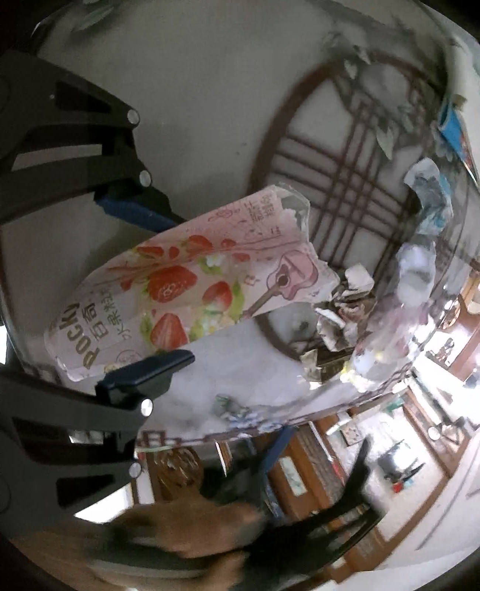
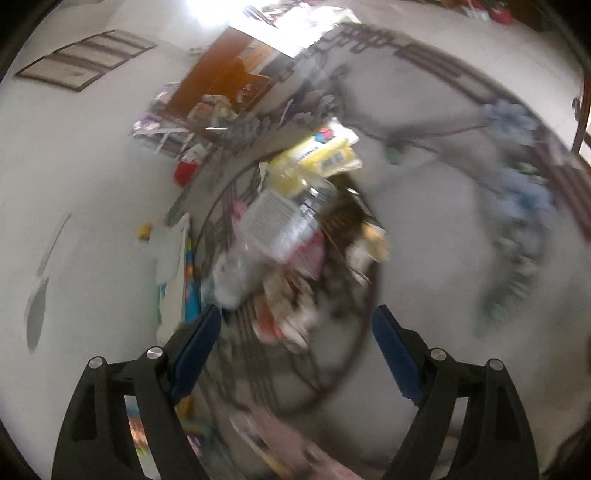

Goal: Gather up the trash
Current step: 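Grasp the clear plastic water bottle with the right tool, then carry the Pocky bag and the water bottle over the red bin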

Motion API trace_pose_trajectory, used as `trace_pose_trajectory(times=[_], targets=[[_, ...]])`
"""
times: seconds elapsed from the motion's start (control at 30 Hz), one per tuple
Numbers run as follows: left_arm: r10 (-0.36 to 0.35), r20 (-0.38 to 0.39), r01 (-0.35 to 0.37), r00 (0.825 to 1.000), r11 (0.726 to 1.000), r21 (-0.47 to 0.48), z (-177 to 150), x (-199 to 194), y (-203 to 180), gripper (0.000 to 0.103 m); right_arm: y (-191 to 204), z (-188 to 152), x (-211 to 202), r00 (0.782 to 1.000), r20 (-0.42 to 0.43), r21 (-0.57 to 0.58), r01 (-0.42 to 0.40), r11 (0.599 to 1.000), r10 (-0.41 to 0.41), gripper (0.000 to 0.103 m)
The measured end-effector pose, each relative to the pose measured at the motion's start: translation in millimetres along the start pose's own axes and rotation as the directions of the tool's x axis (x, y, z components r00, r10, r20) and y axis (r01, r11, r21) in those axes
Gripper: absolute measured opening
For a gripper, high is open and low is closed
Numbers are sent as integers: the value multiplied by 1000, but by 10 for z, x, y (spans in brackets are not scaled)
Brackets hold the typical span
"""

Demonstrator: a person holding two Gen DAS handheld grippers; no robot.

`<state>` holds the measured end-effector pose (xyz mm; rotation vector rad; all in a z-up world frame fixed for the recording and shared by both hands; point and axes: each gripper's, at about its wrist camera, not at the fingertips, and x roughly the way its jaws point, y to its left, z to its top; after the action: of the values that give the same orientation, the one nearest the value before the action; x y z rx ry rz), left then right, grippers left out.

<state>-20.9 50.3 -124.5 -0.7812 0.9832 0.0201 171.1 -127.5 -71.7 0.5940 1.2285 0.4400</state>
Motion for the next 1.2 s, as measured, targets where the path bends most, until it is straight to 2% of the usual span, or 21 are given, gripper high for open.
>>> trace_pose_trajectory(times=[0.17,0.33,0.43,0.57,0.8,0.93,1.03,1.2], targets=[[-46,-16,45,999,997,-63,-10,16,95,61,123,324,478,997,-5,134,81,988,-81,81],[-92,-14,91,996,993,-79,5,-9,83,62,220,462,805,985,-19,151,171,974,-170,81],[-94,-10,93,996,992,-82,36,-3,82,62,274,479,1015,975,-49,117,222,968,-217,81],[-88,-7,87,996,990,-114,45,-58,180,62,332,427,1031,964,-24,6,264,965,-264,71],[-82,-14,80,997,991,-107,31,-68,175,62,417,335,632,961,21,-207,275,939,-277,68],[-67,-17,65,998,993,-100,38,-47,151,62,433,210,174,952,66,-358,301,884,-297,68],[-57,-22,55,998,995,-83,30,-4,89,62,326,59,-156,945,94,-429,324,844,-315,68],[-39,-31,37,999,998,-59,16,10,11,62,-1,-242,-524,935,62,-494,333,803,-350,68]])
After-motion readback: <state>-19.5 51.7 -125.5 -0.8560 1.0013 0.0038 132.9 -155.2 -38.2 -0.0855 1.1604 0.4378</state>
